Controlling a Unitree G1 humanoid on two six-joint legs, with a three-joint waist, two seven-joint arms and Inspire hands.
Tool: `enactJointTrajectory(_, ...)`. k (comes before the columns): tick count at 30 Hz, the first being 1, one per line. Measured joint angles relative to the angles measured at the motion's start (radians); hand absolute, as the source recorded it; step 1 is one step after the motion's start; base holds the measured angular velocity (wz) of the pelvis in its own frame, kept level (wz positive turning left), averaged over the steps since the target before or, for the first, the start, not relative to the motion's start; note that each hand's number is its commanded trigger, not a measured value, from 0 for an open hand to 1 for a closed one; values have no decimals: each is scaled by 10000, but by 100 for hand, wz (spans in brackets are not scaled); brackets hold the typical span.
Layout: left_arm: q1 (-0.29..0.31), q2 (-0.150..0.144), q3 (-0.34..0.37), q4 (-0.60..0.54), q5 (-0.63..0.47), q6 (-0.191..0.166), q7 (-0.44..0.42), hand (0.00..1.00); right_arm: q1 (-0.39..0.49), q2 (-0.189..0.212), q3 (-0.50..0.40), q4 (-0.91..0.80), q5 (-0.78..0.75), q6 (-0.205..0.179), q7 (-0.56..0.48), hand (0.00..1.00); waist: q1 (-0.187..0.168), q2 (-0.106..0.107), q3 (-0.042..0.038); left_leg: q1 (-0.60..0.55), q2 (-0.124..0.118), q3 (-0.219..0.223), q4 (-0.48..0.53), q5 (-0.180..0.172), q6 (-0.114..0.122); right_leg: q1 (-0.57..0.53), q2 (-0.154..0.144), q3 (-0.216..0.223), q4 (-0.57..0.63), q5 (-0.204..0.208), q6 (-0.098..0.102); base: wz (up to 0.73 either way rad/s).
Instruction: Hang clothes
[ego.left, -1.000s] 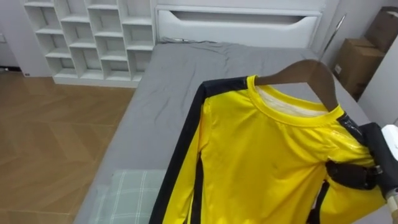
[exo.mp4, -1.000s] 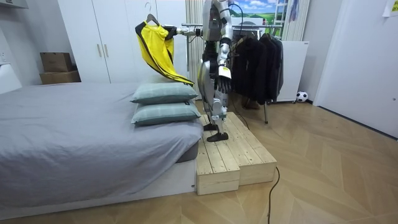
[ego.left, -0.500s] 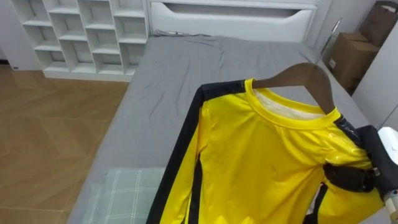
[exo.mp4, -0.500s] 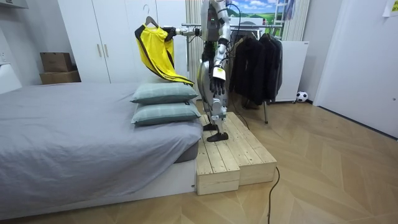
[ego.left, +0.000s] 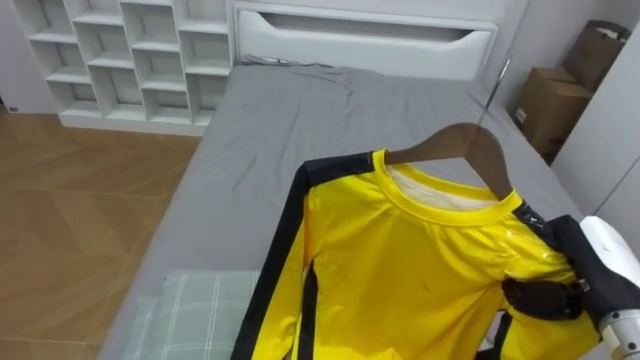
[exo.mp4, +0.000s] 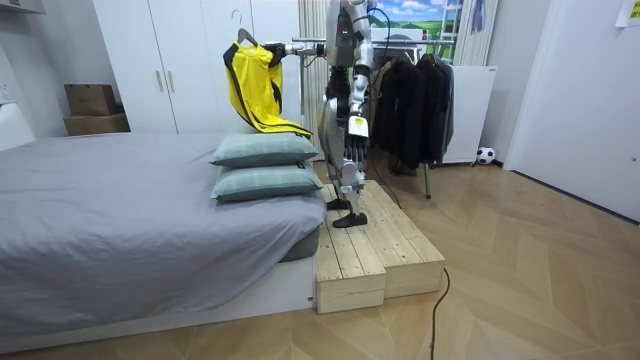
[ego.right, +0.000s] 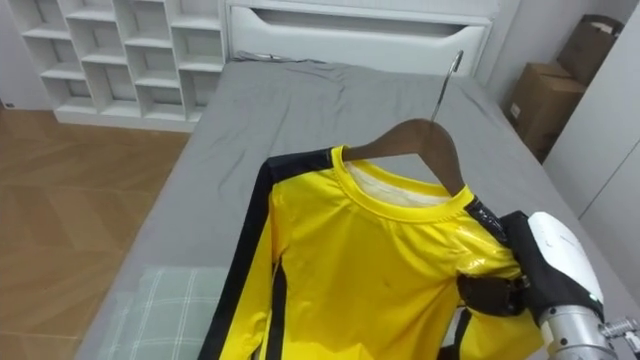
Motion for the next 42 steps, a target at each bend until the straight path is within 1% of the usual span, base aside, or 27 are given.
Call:
enactJointTrajectory(4, -7, -14, 20, 425, -4, 39, -429, 0, 1, -1, -17, -218, -17, 9, -3, 100, -3, 130, 1, 27, 16, 103, -8, -32, 31, -32, -4, 92, 48, 22, 33, -6)
enactJointTrajectory(7, -19, -16, 92, 678, -186, 47, -857, 0, -11, -17, -7, -324, -4, 7, -2, 100, 81, 158, -2, 20, 36, 315, -1, -53, 60, -169, -5, 247, 166, 19, 46, -20)
enactJointTrajectory(9, -5, -11, 107, 823, -183, 85, -1115, 0, -10, -13, -7, -322, -2, 7, -1, 100, 28, 151, 9, 25, 35, 368, 4, -65, 77, -176, -12, 271, 169, 20, 59, -7)
enactJointTrajectory(14, -47, 13, 111, 816, -163, 209, -1641, 0, -10, -10, 30, -325, -3, 7, 0, 100, 26, 16, 31, 85, 46, 555, 43, -99, 96, -181, -15, 374, 212, 30, 75, -9)
enactJointTrajectory(16, -105, 67, 111, 836, -131, 214, -1799, 0, -2, -12, 138, -325, -46, 12, 18, 100, 19, -76, 73, 80, 90, 671, 177, -218, 95, -211, 18, 435, 295, 22, 85, -13)
enactJointTrajectory(17, -125, 74, 105, 859, -139, 214, -1811, 0, -2, -18, 189, -324, -29, 27, 60, 100, 42, -101, 69, 88, 103, 759, 193, -246, 95, -257, 37, 511, 315, 21, 86, -27)
enactJointTrajectory(20, -336, 160, 72, 1040, -163, 235, -1879, 0, 0, -22, 537, -257, 104, 37, 311, 100, 177, -256, 113, 32, 229, 1243, 402, -477, 88, -565, 177, 847, 512, 33, 83, -44)
enactJointTrajectory(22, -499, 182, 68, 1189, -195, 226, -1908, 0, -1, -15, 870, -233, 146, 87, 484, 100, 439, -284, 98, 63, 422, 2005, 573, -744, 68, -874, 289, 807, 777, 94, 71, -83)
enactJointTrajectory(23, -560, 191, 74, 1191, -199, 222, -1929, 0, -8, -15, 951, -226, 145, 88, 509, 100, 541, -290, 94, 68, 473, 2240, 642, -800, 62, -975, 307, 767, 856, 113, 64, -100)
enactJointTrajectory(24, -584, 224, 74, 1211, -180, 218, -1982, 0, -20, -4, 1129, -229, 103, 86, 583, 100, 637, -278, 102, 27, 609, 2675, 901, -926, 48, -1091, 304, 233, 886, 197, -8, -125)
enactJointTrajectory(25, -656, 250, 77, 1296, -179, 216, -2009, 0, -19, 8, 1273, -230, 27, 90, 655, 100, 898, -239, 92, 72, 740, 3282, 1025, -1040, 28, -1238, 246, -712, 868, 294, -131, -133)
enactJointTrajectory(26, -734, 282, 72, 1397, -178, 204, -2022, 0, -30, 27, 1343, -230, -15, 95, 683, 100, 1048, -235, 95, 83, 788, 3616, 1063, -1066, 20, -1306, 168, -1313, 858, 352, -226, -148)
enactJointTrajectory(27, -849, 307, 68, 1638, -190, 205, -2034, 0, -104, 30, 1438, -225, -52, 97, 754, 100, 1245, -125, 141, 133, 915, 4190, 1173, -1196, -2, -1406, 49, -2482, 860, 474, -333, -137)
enactJointTrajectory(28, -957, 297, 52, 1691, -186, 209, -2053, 0, -188, 29, 1513, -171, -115, 95, 761, 100, 1354, 9, 209, 191, 995, 4719, 1240, -1310, -4, -1459, -118, -3445, 1095, 456, -326, -135)
enactJointTrajectory(29, -1037, 301, -26, 1698, -183, 215, -2059, 0, -230, 29, 1511, -48, -86, 110, 753, 100, 1360, 147, 183, 251, 1049, 5308, 1252, -1417, -49, -1731, -513, -4141, 1908, 195, -160, -82)
enactJointTrajectory(30, -1109, 332, -153, 1710, -181, 223, -2058, 0, -229, 22, 1496, 28, -55, 131, 734, 100, 1288, 181, 174, 291, 1042, 5558, 1261, -1447, -78, -1843, -831, -4284, 2333, 30, -76, -49)
enactJointTrajectory(31, -1212, 420, -462, 1684, -180, 236, -2057, 0, -292, -3, 1501, 262, -21, 159, 669, 100, 1263, 223, 157, 433, 1017, 6116, 1213, -1498, -148, -1970, -1455, -4349, 2929, -134, 101, -37)
enactJointTrajectory(32, -1232, 473, -593, 1663, -179, 237, -2058, 0, -371, 0, 1538, 365, -21, 204, 668, 100, 1267, 220, 144, 488, 989, 6355, 1219, -1511, -180, -2018, -1641, -4309, 2954, -134, 147, -82)
enactJointTrajectory(33, -1327, 551, -722, 1650, -160, 269, -2062, 0, -634, 6, 1725, 497, -93, 225, 670, 100, 1329, 189, 135, 564, 967, 6807, 1324, -1556, -277, -2102, -1749, -4015, 2839, -152, 178, -97)
enactJointTrajectory(35, -1345, 535, -719, 1657, -57, 485, -2078, 0, -859, 4, 1913, 478, -204, 178, 683, 100, 1204, 299, 140, 616, 1137, 7107, 1625, -1547, -314, -2132, -1605, -4035, 2698, -118, 61, -71)
enactJointTrajectory(36, -1452, 513, -715, 1659, -7, 628, -2092, 0, -941, 14, 1913, 415, -223, 182, 714, 100, 1013, 329, 114, 612, 1251, 7284, 1813, -1539, -329, -2202, -1464, -4093, 2552, -139, 15, -54)
enactJointTrajectory(37, -1478, 505, -716, 1663, 54, 804, -2092, 0, -1113, 38, 1914, 358, -234, 187, 801, 100, 940, 356, 103, 607, 1437, 7605, 2187, -1532, -342, -2216, -1324, -4097, 2458, -129, -83, -65)
enactJointTrajectory(38, -1460, 500, -704, 1666, 103, 915, -2087, 0, -1234, 59, 1913, 331, -241, 186, 855, 100, 933, 369, 99, 567, 1582, 7722, 2489, -1530, -344, -2199, -1233, -4065, 2362, -127, -137, -100)
enactJointTrajectory(39, -1394, 501, -704, 1659, 225, 1192, -2075, 0, -1516, 99, 1914, 327, -209, 186, 936, 100, 953, 423, 115, 465, 1959, 7788, 3361, -1516, -361, -2147, -1059, -4141, 2218, -102, -278, -126)
enactJointTrajectory(40, -1276, 511, -714, 1657, 326, 1476, -2077, 0, -1846, 129, 1925, 326, -209, 189, 968, 100, 981, 444, 119, 326, 2390, 7733, 4435, -1425, -501, -2105, -941, -4228, 2215, -177, -418, -130)
enactJointTrajectory(41, -1202, 513, -721, 1655, 342, 1620, -2084, 0, -1968, 134, 1947, 326, -204, 189, 966, 100, 954, 555, 135, 244, 2574, 7609, 4948, -1339, -578, -2061, -883, -4223, 2212, -216, -480, -124)
enactJointTrajectory(42, -1135, 521, -761, 1653, 405, 1954, -2119, 0, -2142, 128, 2002, 333, -36, 216, 941, 100, 879, 577, 93, 49, 2844, 7319, 5820, -1005, -608, -1995, -777, -3926, 2202, -279, -545, -106)
